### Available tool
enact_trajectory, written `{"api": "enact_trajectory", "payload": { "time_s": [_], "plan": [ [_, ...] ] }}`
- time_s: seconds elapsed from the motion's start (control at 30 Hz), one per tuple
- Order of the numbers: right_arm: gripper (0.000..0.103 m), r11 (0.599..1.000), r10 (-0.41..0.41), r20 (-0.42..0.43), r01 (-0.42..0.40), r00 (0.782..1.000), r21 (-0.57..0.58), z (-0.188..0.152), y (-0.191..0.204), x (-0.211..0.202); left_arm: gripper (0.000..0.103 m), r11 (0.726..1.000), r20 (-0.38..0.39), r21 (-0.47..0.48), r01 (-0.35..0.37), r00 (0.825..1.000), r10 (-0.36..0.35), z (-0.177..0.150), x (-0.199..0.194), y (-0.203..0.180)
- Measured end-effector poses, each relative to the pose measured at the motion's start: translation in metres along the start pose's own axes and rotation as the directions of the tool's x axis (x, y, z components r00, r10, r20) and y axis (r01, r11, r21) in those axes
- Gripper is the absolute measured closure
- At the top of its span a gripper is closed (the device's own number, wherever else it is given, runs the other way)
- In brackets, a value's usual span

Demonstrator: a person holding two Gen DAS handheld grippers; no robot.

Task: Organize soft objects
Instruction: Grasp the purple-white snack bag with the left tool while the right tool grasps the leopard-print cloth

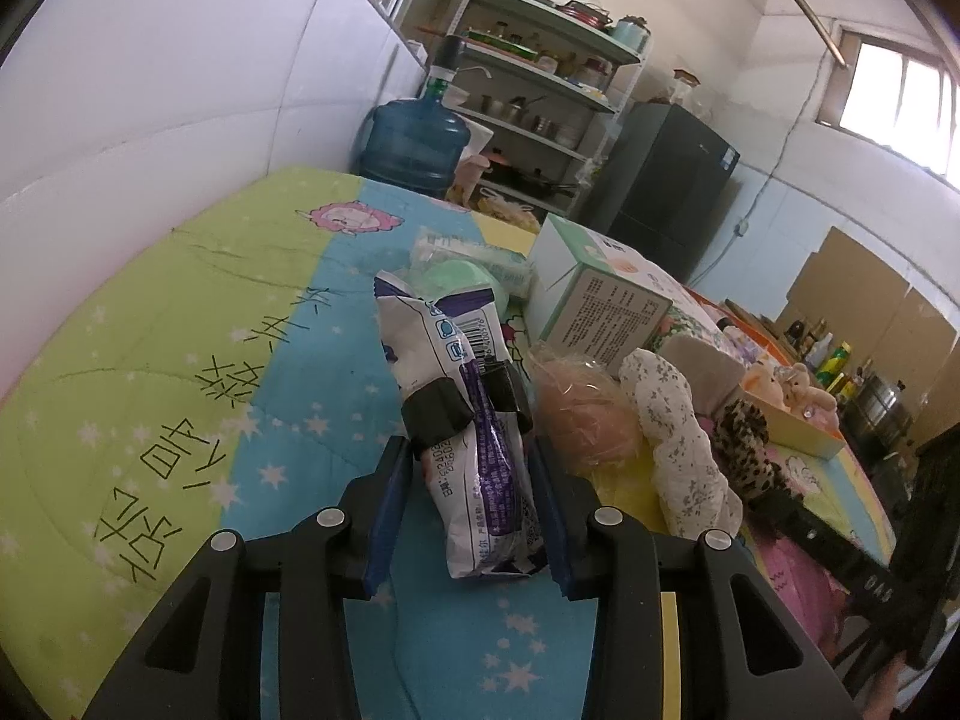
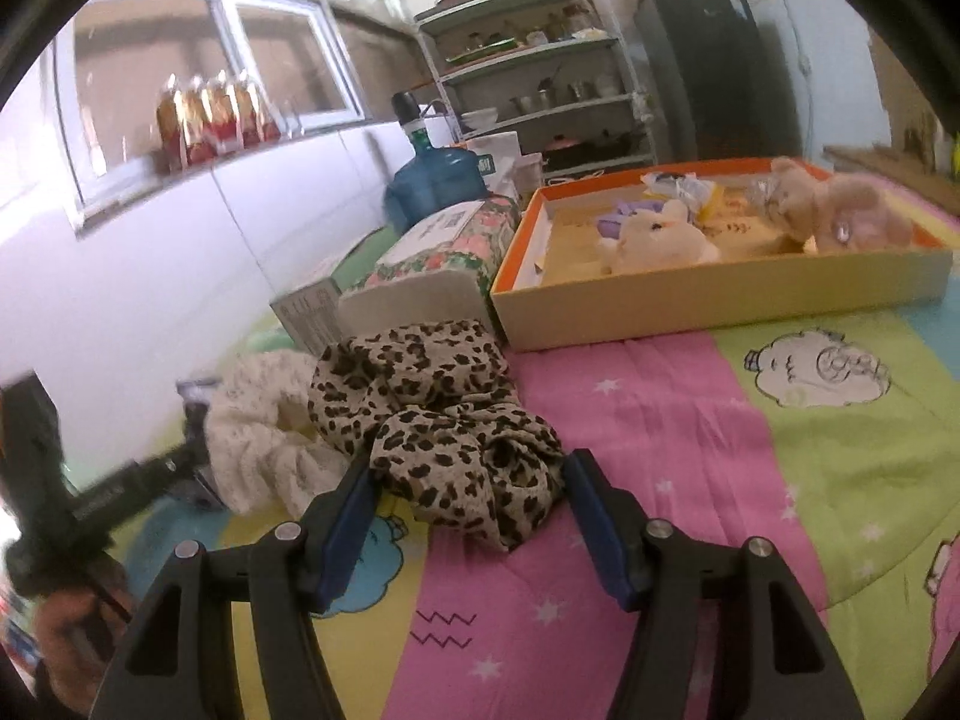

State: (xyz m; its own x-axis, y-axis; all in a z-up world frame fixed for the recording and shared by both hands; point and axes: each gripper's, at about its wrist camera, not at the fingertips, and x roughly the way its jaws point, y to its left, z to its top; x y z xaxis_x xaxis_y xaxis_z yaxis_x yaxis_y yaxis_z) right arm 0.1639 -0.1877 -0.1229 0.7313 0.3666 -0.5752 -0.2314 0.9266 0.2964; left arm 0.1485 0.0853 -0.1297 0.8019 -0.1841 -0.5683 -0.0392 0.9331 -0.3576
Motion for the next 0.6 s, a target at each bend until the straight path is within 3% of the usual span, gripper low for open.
{"api": "enact_trajectory", "payload": {
  "time_s": [0.13,0.33,0.47,0.53,0.6],
  "plan": [
    [0.040,0.996,-0.057,-0.033,0.054,0.998,-0.071,0.003,0.011,0.004,0.062,1.000,0.000,-0.002,0.002,1.000,-0.002,0.000,0.000,0.000],
    [0.039,0.977,-0.141,-0.007,0.138,0.990,-0.163,-0.004,0.029,0.009,0.062,1.000,0.001,0.002,0.000,1.000,0.000,-0.001,-0.001,0.000],
    [0.040,0.982,-0.140,-0.027,0.136,0.990,-0.133,0.001,0.026,0.010,0.062,1.000,0.000,0.001,0.002,1.000,-0.002,-0.001,-0.001,0.000],
    [0.045,0.979,-0.152,-0.012,0.149,0.988,-0.136,-0.001,0.026,0.010,0.062,1.000,0.000,0.005,0.001,1.000,-0.001,-0.001,-0.001,-0.001],
    [0.066,0.971,-0.182,0.001,0.180,0.983,-0.155,-0.003,0.027,0.009,0.063,1.000,0.003,0.012,0.002,1.000,-0.002,-0.001,-0.001,-0.001]
  ]
}}
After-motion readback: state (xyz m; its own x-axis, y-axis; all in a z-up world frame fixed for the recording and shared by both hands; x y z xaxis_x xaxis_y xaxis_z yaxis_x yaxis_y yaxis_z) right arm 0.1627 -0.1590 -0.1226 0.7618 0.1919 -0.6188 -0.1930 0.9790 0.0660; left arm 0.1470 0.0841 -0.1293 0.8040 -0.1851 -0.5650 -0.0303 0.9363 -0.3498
